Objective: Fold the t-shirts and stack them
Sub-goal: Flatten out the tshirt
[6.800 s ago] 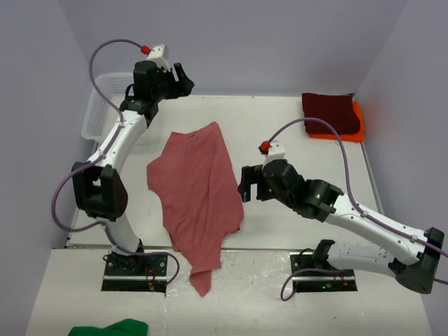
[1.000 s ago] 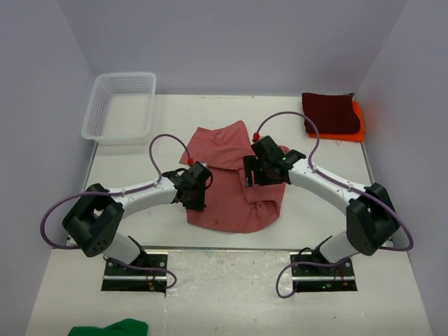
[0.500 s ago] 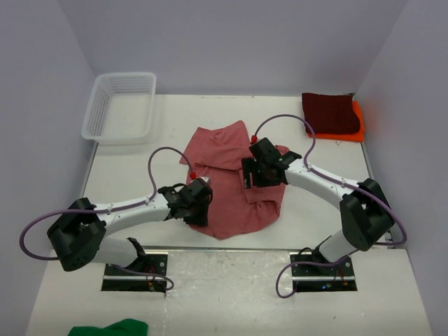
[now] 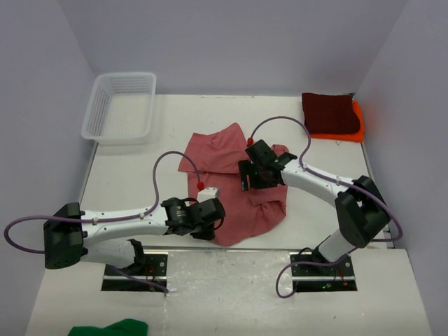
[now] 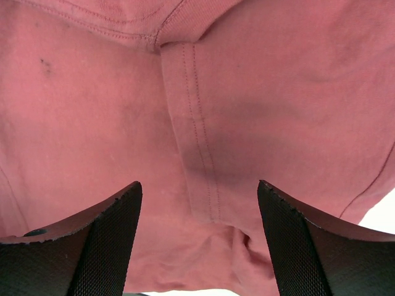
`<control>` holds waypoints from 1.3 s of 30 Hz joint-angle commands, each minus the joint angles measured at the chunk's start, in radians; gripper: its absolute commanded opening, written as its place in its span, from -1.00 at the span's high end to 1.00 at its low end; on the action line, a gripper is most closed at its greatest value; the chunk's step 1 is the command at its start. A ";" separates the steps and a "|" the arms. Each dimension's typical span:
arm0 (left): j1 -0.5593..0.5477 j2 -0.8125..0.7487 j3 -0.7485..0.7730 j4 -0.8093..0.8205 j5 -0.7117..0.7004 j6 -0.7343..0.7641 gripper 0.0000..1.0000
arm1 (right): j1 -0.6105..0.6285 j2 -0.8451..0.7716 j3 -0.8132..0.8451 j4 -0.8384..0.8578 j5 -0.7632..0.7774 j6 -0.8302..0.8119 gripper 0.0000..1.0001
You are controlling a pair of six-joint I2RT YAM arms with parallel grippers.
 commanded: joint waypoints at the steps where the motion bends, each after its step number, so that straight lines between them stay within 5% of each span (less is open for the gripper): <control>1: -0.017 0.071 0.079 -0.088 -0.110 -0.063 0.60 | 0.008 -0.001 0.006 0.025 -0.011 0.014 -0.52; 4: -0.033 0.139 0.088 -0.066 -0.105 -0.058 0.59 | 0.011 -0.009 0.003 0.021 -0.007 0.014 -0.52; 8: -0.070 0.177 0.085 -0.065 -0.122 -0.089 1.00 | 0.009 -0.012 -0.001 0.021 -0.002 0.010 -0.52; 16: -0.095 0.171 0.056 -0.066 -0.130 -0.138 1.00 | 0.009 0.037 0.097 -0.024 0.016 -0.029 -0.54; 25: -0.102 0.165 0.035 -0.065 -0.125 -0.149 0.21 | 0.009 0.056 0.118 -0.013 -0.017 -0.029 -0.54; 39: -0.102 0.211 0.029 -0.007 -0.091 -0.121 0.49 | 0.011 0.051 0.091 -0.004 -0.014 -0.022 -0.55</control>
